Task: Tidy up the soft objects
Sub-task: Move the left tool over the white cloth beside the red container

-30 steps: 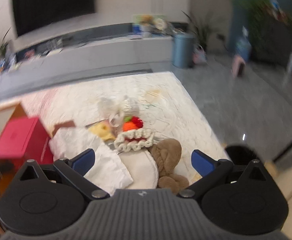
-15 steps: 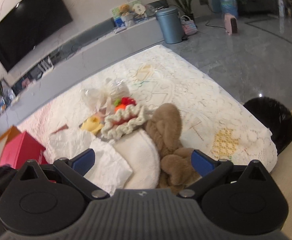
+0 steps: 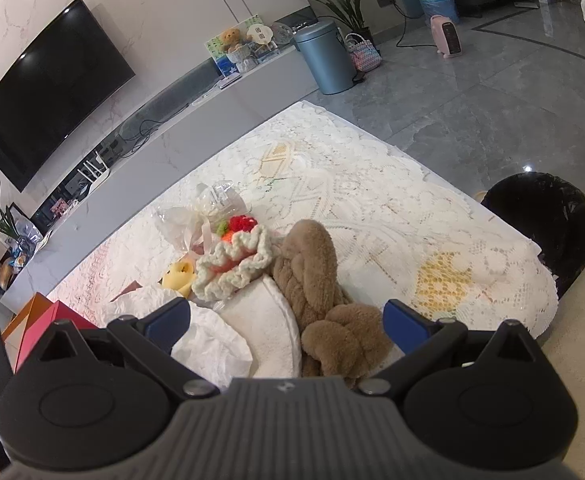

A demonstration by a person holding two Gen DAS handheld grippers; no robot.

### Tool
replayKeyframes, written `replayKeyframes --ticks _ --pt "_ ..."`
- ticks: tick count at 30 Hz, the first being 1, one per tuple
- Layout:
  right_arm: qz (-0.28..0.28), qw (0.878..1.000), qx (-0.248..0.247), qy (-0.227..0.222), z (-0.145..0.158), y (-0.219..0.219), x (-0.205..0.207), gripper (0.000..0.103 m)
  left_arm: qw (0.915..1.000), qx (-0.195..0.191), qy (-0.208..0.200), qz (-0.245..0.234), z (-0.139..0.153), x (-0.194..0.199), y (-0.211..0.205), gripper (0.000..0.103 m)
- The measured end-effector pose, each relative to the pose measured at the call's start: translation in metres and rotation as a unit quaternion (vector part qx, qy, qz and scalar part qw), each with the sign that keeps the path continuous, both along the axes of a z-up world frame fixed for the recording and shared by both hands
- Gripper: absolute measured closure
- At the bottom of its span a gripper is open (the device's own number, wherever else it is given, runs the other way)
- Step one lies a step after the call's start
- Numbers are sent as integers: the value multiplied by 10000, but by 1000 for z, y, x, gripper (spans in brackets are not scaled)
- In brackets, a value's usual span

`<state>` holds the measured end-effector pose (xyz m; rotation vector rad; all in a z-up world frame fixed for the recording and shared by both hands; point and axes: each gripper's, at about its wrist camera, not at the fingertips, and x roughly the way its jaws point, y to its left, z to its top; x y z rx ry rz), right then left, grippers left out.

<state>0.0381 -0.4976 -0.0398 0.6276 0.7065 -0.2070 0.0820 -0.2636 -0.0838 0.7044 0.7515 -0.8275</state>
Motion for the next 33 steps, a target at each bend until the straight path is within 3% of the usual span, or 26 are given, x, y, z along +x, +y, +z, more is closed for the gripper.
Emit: replayKeyframes --ticks 1,3,4,5,7,12,17,19,21,24,27,30,31,32,33 --pt "-12 10000 4 4 -1 0 0 3 9998 -8 178 9 0 4 2 42" --pt "-44 10000 18 14 -1 0 1 3 9987 -155 487 87 6 9 6 53" --pt "-61 10000 29 22 -2 -1 0 3 9977 -285 602 147 10 12 10 68" --pt "-79 10000 39 29 -2 -2 0 3 9964 -399 724 199 16 15 13 77" --pt "-126 9999 65 34 -3 -3 -1 3 9932 -634 930 296 27 18 21 84" --pt "-175 9997 144 36 -4 -5 -2 3 9918 -878 919 129 61 6 30 89" --pt "-162 9995 276 15 -5 -5 -3 3 9845 -1089 1365 -166 94 0 37 89" --pt "-134 9988 477 -41 -6 -7 -3 3 9893 -947 1113 -40 100 0 37 89" --pt "-130 9987 483 -62 -6 -5 -3 3 9959 -539 703 200 93 8 32 89" --pt "-129 9993 360 -5 -6 -3 -1 3 9964 -64 332 774 73 31 22 88" --pt "-137 9990 415 -1 -7 -5 -2 3 9935 63 114 1131 58 51 16 80" --pt "-145 9991 389 29 -9 -6 -3 2 9920 418 -259 1163 46 57 5 57" --pt "-150 9992 361 48 -9 -6 -2 2 9906 621 -157 1209 43 60 2 36" --pt "-159 9993 341 63 -9 -6 -2 2 9894 747 19 1241 39 63 1 27" --pt "-161 9993 334 80 -9 -6 -2 2 9890 736 187 1269 37 66 0 28"
